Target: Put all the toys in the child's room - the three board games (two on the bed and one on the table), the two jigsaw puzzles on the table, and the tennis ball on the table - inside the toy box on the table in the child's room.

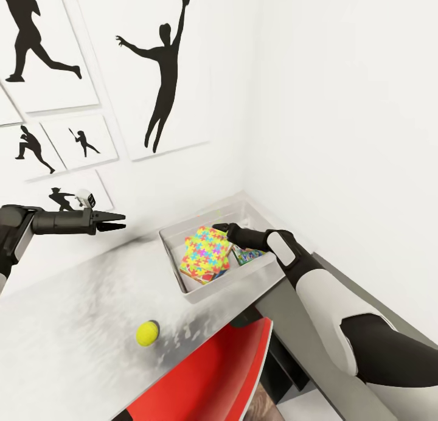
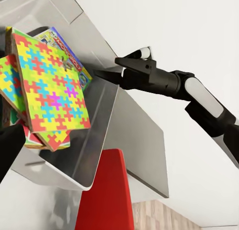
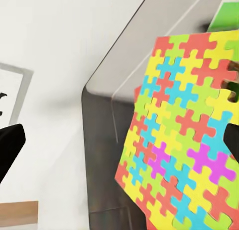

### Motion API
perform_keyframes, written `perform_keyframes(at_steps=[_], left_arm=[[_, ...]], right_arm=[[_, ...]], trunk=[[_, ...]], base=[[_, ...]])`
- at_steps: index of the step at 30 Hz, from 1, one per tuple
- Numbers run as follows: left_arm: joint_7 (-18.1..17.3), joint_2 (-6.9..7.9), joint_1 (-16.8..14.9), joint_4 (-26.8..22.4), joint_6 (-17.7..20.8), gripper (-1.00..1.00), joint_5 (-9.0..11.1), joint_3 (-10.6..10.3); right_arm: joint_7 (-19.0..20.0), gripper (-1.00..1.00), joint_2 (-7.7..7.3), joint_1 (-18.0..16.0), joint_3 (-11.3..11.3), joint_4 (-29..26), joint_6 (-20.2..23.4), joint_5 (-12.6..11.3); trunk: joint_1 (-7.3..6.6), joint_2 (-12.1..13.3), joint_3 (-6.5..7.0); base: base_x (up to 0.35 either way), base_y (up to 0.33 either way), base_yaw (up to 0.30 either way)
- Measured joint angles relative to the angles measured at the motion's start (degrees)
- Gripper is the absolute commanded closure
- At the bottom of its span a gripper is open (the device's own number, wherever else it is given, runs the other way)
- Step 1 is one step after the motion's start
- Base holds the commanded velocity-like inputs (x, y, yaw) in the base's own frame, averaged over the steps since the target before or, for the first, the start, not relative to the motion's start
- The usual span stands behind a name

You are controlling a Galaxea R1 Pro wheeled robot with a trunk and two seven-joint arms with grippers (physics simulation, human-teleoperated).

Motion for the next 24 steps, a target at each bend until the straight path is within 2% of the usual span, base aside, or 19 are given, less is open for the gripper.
perform_keyframes(at_steps=[11,17,24], left_arm=[[0.0,-0.04,0.0,0.0,0.0,-1.00,0.0,0.0],[0.0,0.00,0.0,0.0,0.0,-1.00,0.0,0.0],[0.0,-0.04,0.0,0.0,0.0,-1.00,0.0,-0.1]], right_arm=[[0.1,-1.00,-0.55,0.0,0.1,-0.6,0.0,-0.1],[0.0,-1.00,-0.18,0.1,0.1,-1.0,0.0,-0.1],[-0.1,-1.00,-0.25,0.1,-0.1,-1.0,0.1,-0.1]], trunk=[[0.00,0.0,0.00],[0.02,0.0,0.00],[0.00,0.0,0.18]], base=[[0.000,0.000,0.000],[-0.050,0.000,0.003],[-0.106,0.000,0.164]])
